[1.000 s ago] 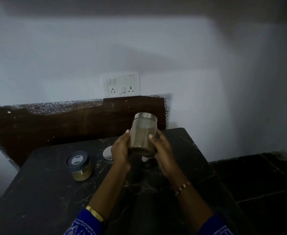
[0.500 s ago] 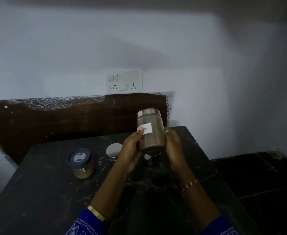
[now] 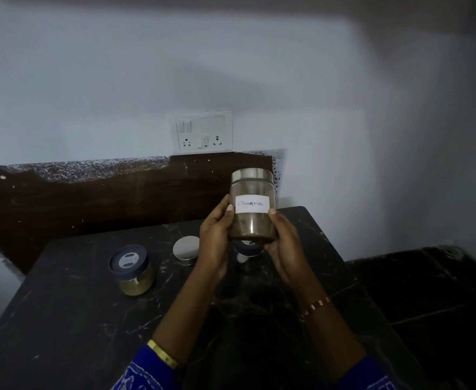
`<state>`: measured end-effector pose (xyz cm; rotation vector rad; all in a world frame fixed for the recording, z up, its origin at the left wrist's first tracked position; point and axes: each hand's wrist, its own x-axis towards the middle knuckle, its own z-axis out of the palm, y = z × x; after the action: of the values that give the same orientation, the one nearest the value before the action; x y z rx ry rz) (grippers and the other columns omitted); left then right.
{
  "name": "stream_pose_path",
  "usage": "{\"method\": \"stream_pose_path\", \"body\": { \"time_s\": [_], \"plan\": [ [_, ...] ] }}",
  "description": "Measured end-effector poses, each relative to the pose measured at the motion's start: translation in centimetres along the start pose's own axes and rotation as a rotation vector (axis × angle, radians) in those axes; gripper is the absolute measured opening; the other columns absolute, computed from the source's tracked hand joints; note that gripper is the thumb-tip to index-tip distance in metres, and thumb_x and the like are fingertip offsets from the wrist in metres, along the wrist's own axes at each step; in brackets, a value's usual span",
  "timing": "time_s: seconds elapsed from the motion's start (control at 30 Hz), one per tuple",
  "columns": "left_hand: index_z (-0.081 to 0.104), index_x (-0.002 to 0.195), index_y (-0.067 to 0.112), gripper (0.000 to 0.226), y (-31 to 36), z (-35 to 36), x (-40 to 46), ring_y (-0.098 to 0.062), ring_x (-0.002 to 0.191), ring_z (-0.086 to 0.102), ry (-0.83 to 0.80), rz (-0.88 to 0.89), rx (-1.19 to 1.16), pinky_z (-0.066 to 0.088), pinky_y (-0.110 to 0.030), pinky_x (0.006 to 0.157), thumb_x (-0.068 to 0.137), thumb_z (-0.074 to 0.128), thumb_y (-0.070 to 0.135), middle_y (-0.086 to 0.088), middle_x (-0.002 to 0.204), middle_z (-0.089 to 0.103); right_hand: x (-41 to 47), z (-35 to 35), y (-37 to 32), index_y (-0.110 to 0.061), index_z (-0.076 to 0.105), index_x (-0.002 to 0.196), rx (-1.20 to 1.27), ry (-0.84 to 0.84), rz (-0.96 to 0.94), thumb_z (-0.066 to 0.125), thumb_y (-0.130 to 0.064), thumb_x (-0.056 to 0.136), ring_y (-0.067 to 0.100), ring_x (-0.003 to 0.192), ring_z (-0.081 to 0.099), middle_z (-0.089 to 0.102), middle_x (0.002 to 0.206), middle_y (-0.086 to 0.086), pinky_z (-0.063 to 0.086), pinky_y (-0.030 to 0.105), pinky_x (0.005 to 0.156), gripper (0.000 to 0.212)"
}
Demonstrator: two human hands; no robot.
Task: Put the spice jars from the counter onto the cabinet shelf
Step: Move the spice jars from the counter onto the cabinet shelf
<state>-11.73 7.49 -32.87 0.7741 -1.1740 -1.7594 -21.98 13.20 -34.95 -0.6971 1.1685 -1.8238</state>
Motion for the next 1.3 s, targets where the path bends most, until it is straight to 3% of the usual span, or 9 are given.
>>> {"method": "stream_pose_path", "body": {
  "time_s": [0.2,0.37,0.6,0.7,0.8,0.9,1.0,1.1,1.3],
  "plan": [
    [0.05,0.129,0.017,0.035,0.2,0.2,-0.2,-0.008,0.094,0.063,-0.009,0.033,0.005,0.057,-0.019,0.072,0.096,0.041,0.014,0.001,0.109,0.065,0.1,0.0,-0.2,-0.023,0.057,0.109,0.009,-0.007,0.016,0.041,-0.026,0.097,0.029,0.115,0.057,0.058,0.125,0.015,0.049,0.045,0.096,0.02],
    [0.051,0.129,0.016,0.035,0.8,0.5,-0.4,-0.013,0.099,0.062,-0.003,0.053,0.003,0.052,-0.03,0.085,0.096,0.042,0.013,-0.004,0.115,0.063,0.1,0.0,-0.4,-0.024,0.055,0.111,0.0,-0.022,0.006,0.041,-0.027,0.097,0.028,0.116,0.057,0.058,0.125,0.013,0.05,0.041,0.094,0.021],
    [0.052,0.127,0.017,0.033,1.4,0.5,-0.1,-0.008,0.093,0.063,-0.023,0.084,0.024,0.057,-0.018,0.068,0.096,0.042,0.013,0.002,0.107,0.065,0.5,0.5,-1.2,-0.028,0.057,0.104,-0.031,-0.036,-0.023,0.042,-0.029,0.096,0.028,0.113,0.058,0.062,0.113,0.007,0.049,0.044,0.096,0.017],
    [0.05,0.13,0.017,0.036,2.7,1.0,0.2,-0.011,0.099,0.063,-0.046,0.114,0.021,0.057,-0.022,0.076,0.095,0.043,0.012,-0.003,0.116,0.064,1.1,1.1,-2.5,-0.025,0.058,0.106,-0.07,-0.083,-0.06,0.044,-0.029,0.095,0.027,0.109,0.061,0.064,0.112,0.009,0.05,0.044,0.095,0.018],
    [0.048,0.132,0.016,0.037,5.3,1.7,1.0,-0.014,0.107,0.06,-0.07,0.194,0.079,0.054,-0.028,0.087,0.095,0.042,0.013,-0.001,0.119,0.061,2.2,2.2,-5.1,-0.018,0.053,0.118,-0.127,-0.142,-0.134,0.044,-0.025,0.096,0.024,0.111,0.06,0.06,0.12,0.011,0.051,0.04,0.094,0.026],
    [0.044,0.136,0.014,0.041,9.0,2.7,2.6,-0.021,0.123,0.052,-0.076,0.289,0.137,0.046,-0.043,0.102,0.095,0.043,0.015,-0.007,0.136,0.053,3.7,3.9,-8.6,-0.01,0.047,0.13,-0.195,-0.167,-0.221,0.046,-0.024,0.095,0.025,0.117,0.057,0.058,0.127,0.012,0.05,0.041,0.097,0.037],
    [0.046,0.135,0.014,0.04,13.6,4.2,4.2,-0.022,0.123,0.052,-0.063,0.423,0.182,0.046,-0.044,0.102,0.095,0.044,0.014,-0.008,0.138,0.052,5.1,6.2,-13.2,-0.012,0.05,0.128,-0.296,-0.194,-0.347,0.048,-0.027,0.094,0.021,0.111,0.06,0.061,0.122,0.008,0.051,0.038,0.095,0.037],
    [0.046,0.135,0.015,0.039,18.4,5.7,5.3,-0.023,0.123,0.052,-0.091,0.572,0.235,0.047,-0.043,0.101,0.097,0.042,0.015,-0.007,0.137,0.052,6.2,8.4,-18.3,-0.015,0.052,0.122,-0.372,-0.219,-0.49,0.048,-0.025,0.095,0.01,0.096,0.061,0.062,0.11,0.0,0.053,0.025,0.08,0.029],
    [0.043,0.138,0.019,0.04,26.5,8.7,7.8,-0.022,0.12,0.054,-0.157,0.758,0.303,0.05,-0.038,0.096,0.098,0.039,0.016,-0.005,0.135,0.054,8.7,12.1,-26.6,-0.011,0.048,0.129,-0.444,-0.184,-0.731,0.057,-0.023,0.091,0.017,0.105,0.06,0.06,0.12,0.005,0.051,0.017,0.078,0.041]
  ]
}}
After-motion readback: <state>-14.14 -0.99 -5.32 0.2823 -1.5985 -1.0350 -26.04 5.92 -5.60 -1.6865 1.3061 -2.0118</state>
